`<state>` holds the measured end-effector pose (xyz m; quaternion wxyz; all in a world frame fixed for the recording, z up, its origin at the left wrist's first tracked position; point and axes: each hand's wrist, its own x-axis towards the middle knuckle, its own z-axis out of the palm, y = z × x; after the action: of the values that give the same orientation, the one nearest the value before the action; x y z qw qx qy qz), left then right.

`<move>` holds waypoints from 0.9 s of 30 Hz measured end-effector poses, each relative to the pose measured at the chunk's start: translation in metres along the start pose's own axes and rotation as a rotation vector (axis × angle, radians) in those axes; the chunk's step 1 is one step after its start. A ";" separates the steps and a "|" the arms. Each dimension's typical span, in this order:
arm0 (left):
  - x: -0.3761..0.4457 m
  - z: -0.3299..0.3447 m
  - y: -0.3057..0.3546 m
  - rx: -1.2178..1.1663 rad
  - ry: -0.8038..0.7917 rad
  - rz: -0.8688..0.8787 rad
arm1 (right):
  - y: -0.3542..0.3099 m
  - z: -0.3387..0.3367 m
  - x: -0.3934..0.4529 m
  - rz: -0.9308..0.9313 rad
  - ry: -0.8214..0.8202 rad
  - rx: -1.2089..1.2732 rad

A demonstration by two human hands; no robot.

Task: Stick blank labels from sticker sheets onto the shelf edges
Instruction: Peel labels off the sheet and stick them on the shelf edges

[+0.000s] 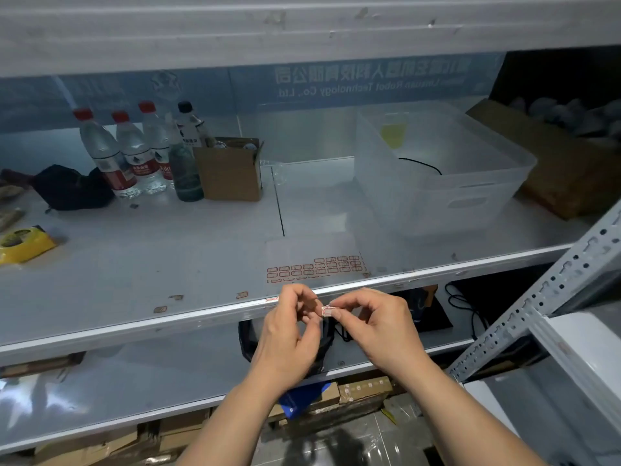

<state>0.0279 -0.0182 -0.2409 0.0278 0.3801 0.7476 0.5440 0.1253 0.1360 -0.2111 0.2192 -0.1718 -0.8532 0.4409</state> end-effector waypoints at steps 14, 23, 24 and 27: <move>0.005 0.000 -0.001 0.050 0.067 0.068 | 0.005 0.003 0.001 0.100 -0.003 0.081; 0.004 0.002 -0.005 -0.006 0.078 -0.065 | 0.014 0.001 0.003 0.137 -0.078 0.117; 0.004 0.003 -0.006 -0.037 0.070 -0.115 | 0.016 0.002 0.001 0.140 -0.081 0.131; 0.002 0.005 -0.008 -0.062 0.000 -0.142 | 0.022 0.003 -0.001 0.150 -0.078 0.174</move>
<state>0.0242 -0.0137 -0.2488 0.0778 0.3250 0.7554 0.5636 0.1268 0.1460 -0.2309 0.1665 -0.1981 -0.8044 0.5348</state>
